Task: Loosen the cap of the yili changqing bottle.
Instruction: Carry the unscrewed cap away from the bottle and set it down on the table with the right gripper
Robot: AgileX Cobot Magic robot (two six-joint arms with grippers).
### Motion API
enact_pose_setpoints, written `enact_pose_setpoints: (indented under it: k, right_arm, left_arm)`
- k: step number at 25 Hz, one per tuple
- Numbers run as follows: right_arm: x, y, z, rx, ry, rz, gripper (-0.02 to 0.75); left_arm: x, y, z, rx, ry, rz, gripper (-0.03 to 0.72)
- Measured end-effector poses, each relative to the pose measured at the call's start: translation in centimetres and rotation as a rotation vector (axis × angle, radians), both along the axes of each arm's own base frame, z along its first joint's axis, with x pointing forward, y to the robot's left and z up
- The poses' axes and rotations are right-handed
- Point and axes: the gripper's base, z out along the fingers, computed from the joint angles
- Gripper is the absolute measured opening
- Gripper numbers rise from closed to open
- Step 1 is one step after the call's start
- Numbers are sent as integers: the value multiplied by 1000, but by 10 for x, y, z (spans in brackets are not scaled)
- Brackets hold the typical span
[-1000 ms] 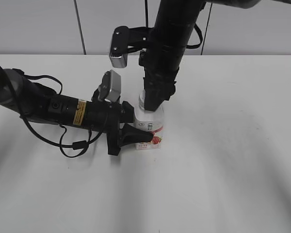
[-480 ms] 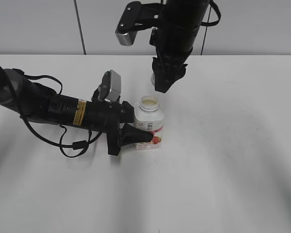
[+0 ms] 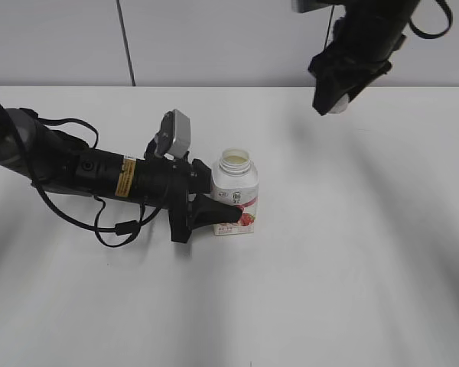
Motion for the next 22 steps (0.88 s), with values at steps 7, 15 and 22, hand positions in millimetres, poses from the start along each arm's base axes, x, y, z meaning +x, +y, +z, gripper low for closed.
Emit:
enact_pose_setpoints:
  k: [7,15,22]
  right_arm:
    - [11,-75,-27,47,76,-355,392]
    - [-11,-136,-87,52,102,-603,392]
    - [-29,-146,-122,40,80,-663,392]
  left_arm:
    - [1,0,0,-4,17,14,365]
    - [1,0,0,-5,18,15,365]
    - [1,0,0,-6,18,17,365]
